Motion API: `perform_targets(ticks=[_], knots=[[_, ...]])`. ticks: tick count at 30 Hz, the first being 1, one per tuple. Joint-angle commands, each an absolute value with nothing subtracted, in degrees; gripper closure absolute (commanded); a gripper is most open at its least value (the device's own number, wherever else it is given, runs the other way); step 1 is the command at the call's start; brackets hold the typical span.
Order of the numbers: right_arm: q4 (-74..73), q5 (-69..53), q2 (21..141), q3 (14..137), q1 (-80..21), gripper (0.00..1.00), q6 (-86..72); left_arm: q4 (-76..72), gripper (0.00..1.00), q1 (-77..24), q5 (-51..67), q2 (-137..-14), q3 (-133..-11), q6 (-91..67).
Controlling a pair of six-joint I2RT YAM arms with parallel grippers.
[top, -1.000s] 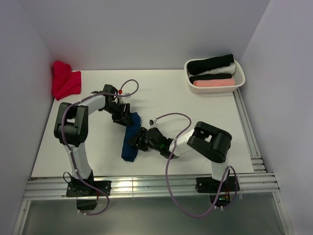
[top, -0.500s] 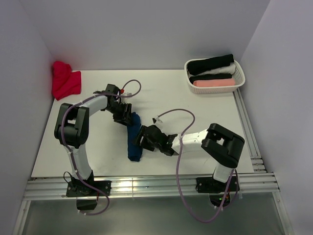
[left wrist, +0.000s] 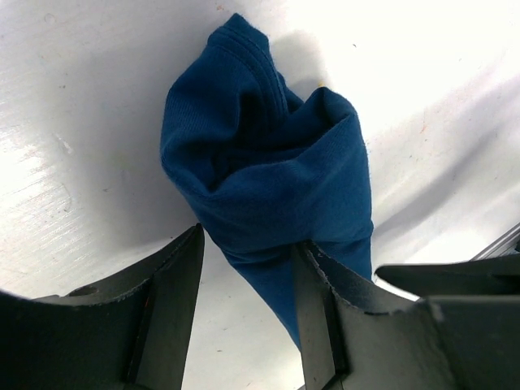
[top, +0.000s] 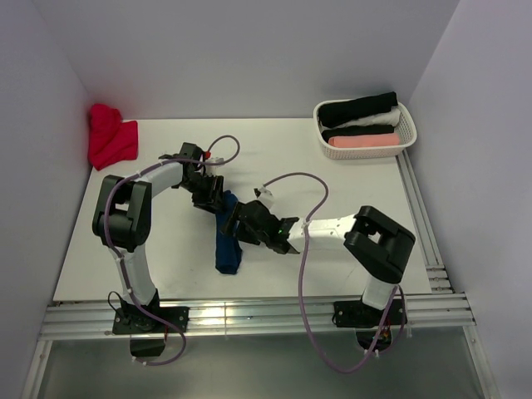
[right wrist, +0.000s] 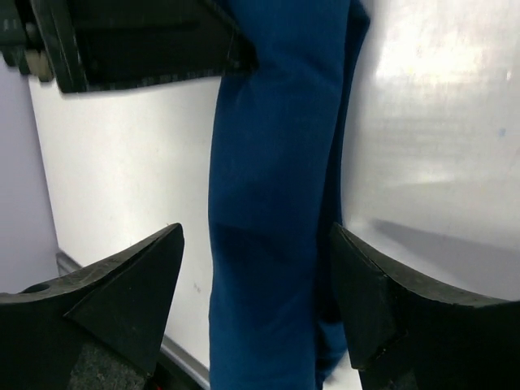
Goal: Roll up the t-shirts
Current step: Place the rolled tshirt into the container
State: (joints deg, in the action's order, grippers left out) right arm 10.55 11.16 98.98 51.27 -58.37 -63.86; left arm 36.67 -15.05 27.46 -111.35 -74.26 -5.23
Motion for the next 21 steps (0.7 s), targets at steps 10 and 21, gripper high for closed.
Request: perform_targets(ticks=[10,21], knots=[[11.3,7.4,108.7,57.3,-54.1,0.18,-61.0,35.3,0.49,-16.8,20.8,-112.5,-72.9,-4.5],[9.8,6.9,111.8,59.5,-54.6,0.27,-62.6,35.1,0.50,-17.1,20.7,-112.5,-72.6,-4.7]])
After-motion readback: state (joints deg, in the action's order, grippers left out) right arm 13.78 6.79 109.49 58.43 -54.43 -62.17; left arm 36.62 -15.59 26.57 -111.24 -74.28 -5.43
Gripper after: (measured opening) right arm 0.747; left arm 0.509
